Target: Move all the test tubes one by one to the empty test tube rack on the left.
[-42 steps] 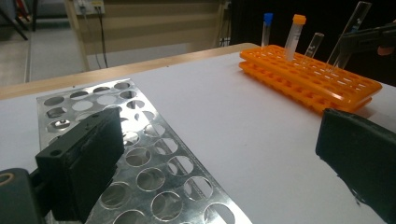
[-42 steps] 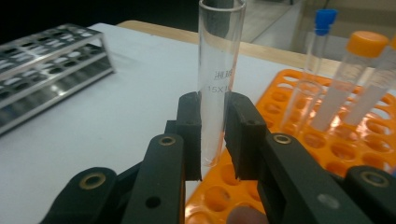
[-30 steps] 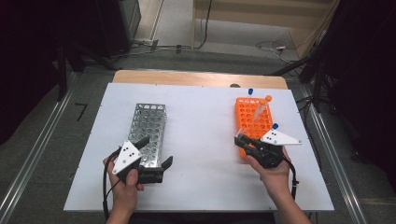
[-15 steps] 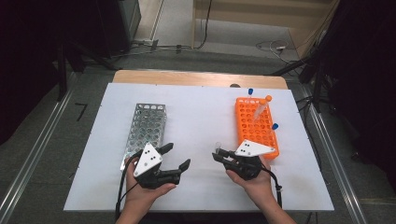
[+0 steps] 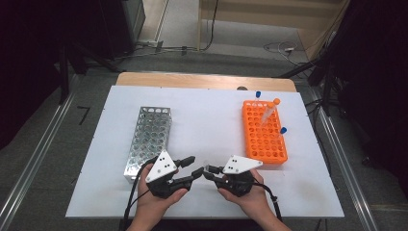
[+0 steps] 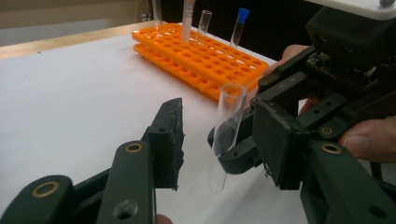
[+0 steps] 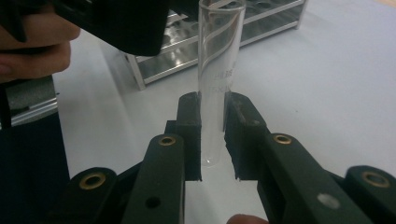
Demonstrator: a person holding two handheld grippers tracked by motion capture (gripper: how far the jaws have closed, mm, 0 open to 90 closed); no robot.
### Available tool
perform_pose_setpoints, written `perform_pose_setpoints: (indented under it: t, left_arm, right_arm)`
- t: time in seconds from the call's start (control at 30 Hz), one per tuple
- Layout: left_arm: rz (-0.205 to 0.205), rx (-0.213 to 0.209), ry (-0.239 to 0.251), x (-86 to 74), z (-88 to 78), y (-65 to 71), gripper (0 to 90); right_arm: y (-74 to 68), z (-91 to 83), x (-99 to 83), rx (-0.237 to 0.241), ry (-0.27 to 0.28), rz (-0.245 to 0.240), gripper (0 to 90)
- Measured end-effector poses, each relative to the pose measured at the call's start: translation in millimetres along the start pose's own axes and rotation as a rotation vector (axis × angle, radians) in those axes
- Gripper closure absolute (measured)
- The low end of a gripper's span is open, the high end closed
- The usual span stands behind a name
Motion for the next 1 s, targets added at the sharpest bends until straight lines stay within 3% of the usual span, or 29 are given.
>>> perform_pose_setpoints:
  t: [0.53,0.8,0.83,0.87,0.93,1.0]
  left_arm:
    - [0.027,-0.028,-0.04,-6.9,9.3,9.2,75.5]
    - [0.048,-0.017,-0.033,-6.2,7.9,8.3,76.4]
    - [0.046,-0.011,-0.028,-5.5,7.3,8.0,76.5]
    - [0.046,-0.005,-0.025,-4.8,6.5,6.9,76.6]
    - [0.03,0.003,-0.013,-1.3,2.9,2.5,76.6]
    - [0.024,0.009,-0.006,0.3,1.5,0.9,76.6]
  right_arm:
    - [-15.4,2.8,3.6,0.05,-0.001,-0.041,74.2]
    - [-15.1,3.4,4.0,0.062,0.01,-0.037,73.5]
    - [-15.0,3.1,4.0,0.064,0.011,-0.034,71.8]
    - [-14.5,1.6,4.8,0.069,0.025,-0.035,60.2]
    - [-11.0,-2.7,6.4,0.045,0.036,-0.04,48.3]
    - [-9.0,-5.6,7.5,0.047,0.043,-0.041,43.6]
Point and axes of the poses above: each handheld gripper's, and its own axes: z roughly forward along the jaws, x roughly out of its top, y roughly to its right, the point moved 9 cm from there along z, roughly forward along the jaws, and after that the axes turned 2 degrees about -z, right-handed, at the moved point
